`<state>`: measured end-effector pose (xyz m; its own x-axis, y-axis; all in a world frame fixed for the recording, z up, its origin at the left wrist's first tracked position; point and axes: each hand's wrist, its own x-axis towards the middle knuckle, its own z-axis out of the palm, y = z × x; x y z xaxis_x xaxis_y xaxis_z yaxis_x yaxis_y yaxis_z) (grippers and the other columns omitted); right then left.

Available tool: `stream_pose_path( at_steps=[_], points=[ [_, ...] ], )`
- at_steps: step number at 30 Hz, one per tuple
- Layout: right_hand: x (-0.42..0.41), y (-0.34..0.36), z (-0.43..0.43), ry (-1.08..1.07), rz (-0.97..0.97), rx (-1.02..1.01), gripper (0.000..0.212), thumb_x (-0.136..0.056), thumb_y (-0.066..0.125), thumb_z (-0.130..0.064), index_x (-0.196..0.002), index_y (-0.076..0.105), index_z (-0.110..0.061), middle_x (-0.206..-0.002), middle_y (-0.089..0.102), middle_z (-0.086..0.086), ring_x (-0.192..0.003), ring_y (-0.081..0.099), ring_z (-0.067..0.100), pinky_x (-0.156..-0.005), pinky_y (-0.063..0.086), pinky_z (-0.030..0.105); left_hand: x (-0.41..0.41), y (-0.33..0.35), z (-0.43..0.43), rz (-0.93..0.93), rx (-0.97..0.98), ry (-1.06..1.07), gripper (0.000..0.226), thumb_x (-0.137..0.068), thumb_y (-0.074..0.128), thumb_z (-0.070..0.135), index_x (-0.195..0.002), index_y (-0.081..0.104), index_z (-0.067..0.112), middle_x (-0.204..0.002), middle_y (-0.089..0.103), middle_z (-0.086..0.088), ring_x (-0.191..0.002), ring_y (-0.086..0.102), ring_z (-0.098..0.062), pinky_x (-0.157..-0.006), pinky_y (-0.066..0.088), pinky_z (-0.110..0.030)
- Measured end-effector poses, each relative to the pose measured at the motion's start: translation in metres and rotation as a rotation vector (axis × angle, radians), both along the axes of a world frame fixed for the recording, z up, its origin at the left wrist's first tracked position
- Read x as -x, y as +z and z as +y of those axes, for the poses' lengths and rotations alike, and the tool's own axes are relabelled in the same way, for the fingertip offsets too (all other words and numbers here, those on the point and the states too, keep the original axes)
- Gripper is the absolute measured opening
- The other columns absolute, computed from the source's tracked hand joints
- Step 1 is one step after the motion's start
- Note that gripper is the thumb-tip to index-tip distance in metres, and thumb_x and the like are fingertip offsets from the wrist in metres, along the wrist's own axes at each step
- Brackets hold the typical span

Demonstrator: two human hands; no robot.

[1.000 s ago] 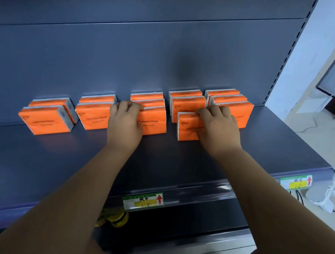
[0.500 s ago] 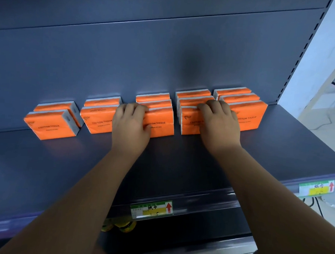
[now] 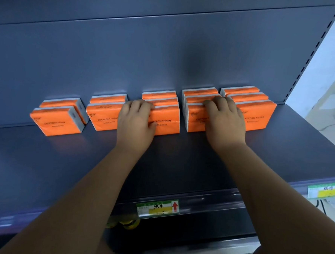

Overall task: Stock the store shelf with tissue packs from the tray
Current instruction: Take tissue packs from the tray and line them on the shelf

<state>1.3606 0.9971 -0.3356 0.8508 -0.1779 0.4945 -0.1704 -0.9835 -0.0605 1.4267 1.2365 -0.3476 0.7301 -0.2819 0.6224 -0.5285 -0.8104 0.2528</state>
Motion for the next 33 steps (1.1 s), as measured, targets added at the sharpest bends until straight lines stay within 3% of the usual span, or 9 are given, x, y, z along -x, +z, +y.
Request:
stream_pose_path(
  at_steps=[8, 12, 18, 21, 24, 28, 33],
  points=[
    [0.003, 0.001, 0.002, -0.002, -0.021, -0.007, 0.062, -0.081, 0.067, -0.002, -0.141, 0.053, -0.015, -0.145, 0.052, 0.014, -0.146, 0.037, 0.041, -0.112, 0.038, 0.054, 0.005, 0.003, 0.0, 0.029, -0.04, 0.032, 0.049, -0.082, 0.08, 0.024, -0.127, 0.062, 0.015, -0.128, 0.063, -0.004, -0.125, 0.05, -0.033, -0.107, 0.043, -0.047],
    [0.008, 0.004, 0.005, 0.167, -0.142, -0.029, 0.078, -0.073, 0.059, 0.004, -0.149, 0.048, -0.014, -0.151, 0.051, 0.013, -0.151, 0.033, 0.036, -0.124, 0.025, 0.055, 0.007, 0.007, -0.003, 0.022, -0.061, 0.035, 0.05, -0.08, 0.078, 0.022, -0.127, 0.062, 0.012, -0.125, 0.064, -0.007, -0.122, 0.053, -0.035, -0.108, 0.043, -0.049],
    [0.018, 0.011, 0.024, 0.343, -0.229, -0.04, 0.051, -0.099, 0.053, -0.031, -0.145, 0.055, -0.01, -0.149, 0.055, 0.013, -0.146, 0.042, 0.035, -0.121, 0.028, 0.057, 0.017, 0.021, -0.008, -0.014, -0.058, 0.007, 0.044, -0.086, 0.067, 0.03, -0.126, 0.061, 0.011, -0.127, 0.063, -0.008, -0.122, 0.055, -0.033, -0.113, 0.038, -0.049],
    [0.024, 0.018, 0.044, 0.304, -0.215, -0.066, 0.054, -0.105, 0.04, -0.041, -0.146, 0.055, -0.009, -0.154, 0.05, 0.013, -0.15, 0.036, 0.034, -0.125, 0.02, 0.052, 0.03, 0.026, -0.01, 0.031, -0.025, 0.058, 0.051, -0.09, 0.056, 0.039, -0.131, 0.06, 0.01, -0.135, 0.063, -0.011, -0.13, 0.053, -0.035, -0.114, 0.038, -0.05],
    [0.032, 0.024, 0.069, 0.271, -0.167, -0.137, 0.065, -0.106, 0.029, -0.051, -0.155, 0.044, -0.012, -0.163, 0.04, 0.01, -0.155, 0.027, 0.03, -0.127, 0.017, 0.049, 0.048, 0.033, -0.009, 0.117, -0.01, 0.106, 0.067, -0.092, 0.04, 0.053, -0.142, 0.054, 0.009, -0.148, 0.056, -0.013, -0.141, 0.045, -0.036, -0.117, 0.035, -0.051],
    [0.046, 0.031, 0.106, 0.234, -0.11, -0.2, 0.065, -0.105, 0.032, -0.052, -0.162, 0.03, -0.02, -0.169, 0.027, 0.006, -0.158, 0.018, 0.027, -0.128, 0.013, 0.048, 0.075, 0.046, 0.009, 0.14, -0.011, 0.181, 0.059, -0.101, 0.037, 0.049, -0.148, 0.05, 0.015, -0.159, 0.046, -0.008, -0.152, 0.031, -0.034, -0.121, 0.028, -0.053],
    [0.073, 0.039, 0.168, 0.247, -0.104, -0.296, 0.065, -0.105, 0.034, -0.052, -0.16, 0.034, -0.018, -0.169, 0.027, 0.007, -0.157, 0.02, 0.028, -0.128, 0.009, 0.048, 0.11, 0.065, 0.051, 0.136, 0.061, 0.376, 0.057, -0.104, 0.04, 0.045, -0.15, 0.049, 0.013, -0.158, 0.047, -0.009, -0.152, 0.03, -0.034, -0.123, 0.024, -0.053]
  ],
)
